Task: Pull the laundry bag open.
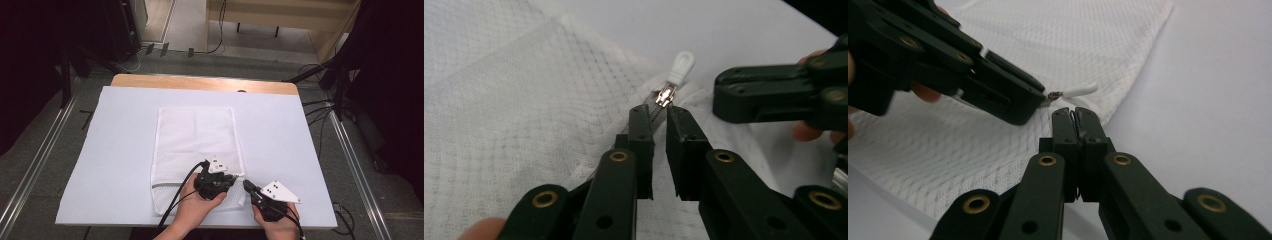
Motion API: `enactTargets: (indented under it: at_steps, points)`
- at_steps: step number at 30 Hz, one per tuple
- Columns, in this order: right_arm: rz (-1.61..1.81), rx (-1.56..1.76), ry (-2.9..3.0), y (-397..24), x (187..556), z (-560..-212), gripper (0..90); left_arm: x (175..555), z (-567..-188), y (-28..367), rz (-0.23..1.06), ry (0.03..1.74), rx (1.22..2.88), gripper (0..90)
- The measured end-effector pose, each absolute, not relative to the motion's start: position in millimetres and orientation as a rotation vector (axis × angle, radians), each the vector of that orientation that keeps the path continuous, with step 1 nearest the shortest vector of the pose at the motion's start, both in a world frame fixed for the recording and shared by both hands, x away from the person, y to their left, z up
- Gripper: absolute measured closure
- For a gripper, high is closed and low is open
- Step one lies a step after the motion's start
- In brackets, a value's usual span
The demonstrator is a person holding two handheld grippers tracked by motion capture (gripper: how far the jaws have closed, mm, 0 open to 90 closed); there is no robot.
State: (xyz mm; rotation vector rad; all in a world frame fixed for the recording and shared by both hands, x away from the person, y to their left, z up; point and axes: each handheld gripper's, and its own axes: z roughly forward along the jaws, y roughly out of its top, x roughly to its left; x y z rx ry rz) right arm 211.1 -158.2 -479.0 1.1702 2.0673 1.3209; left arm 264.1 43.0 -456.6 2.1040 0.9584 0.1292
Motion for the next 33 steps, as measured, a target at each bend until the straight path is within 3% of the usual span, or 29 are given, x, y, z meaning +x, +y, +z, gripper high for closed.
enactTargets:
  at_steps: [17,23,33]
  points:
    - [1.349,1.108,2.09,-152,208,-478,90.0,282,-440,39,0.024,1.069,1.945,51.8]
    - [1.343,1.088,2.102,-151,207,-477,90.0,286,-443,27,-0.004,1.118,1.96,51.4]
    - [1.338,1.074,2.095,-153,207,-476,90.0,286,-436,41,-0.034,1.077,1.953,71.3]
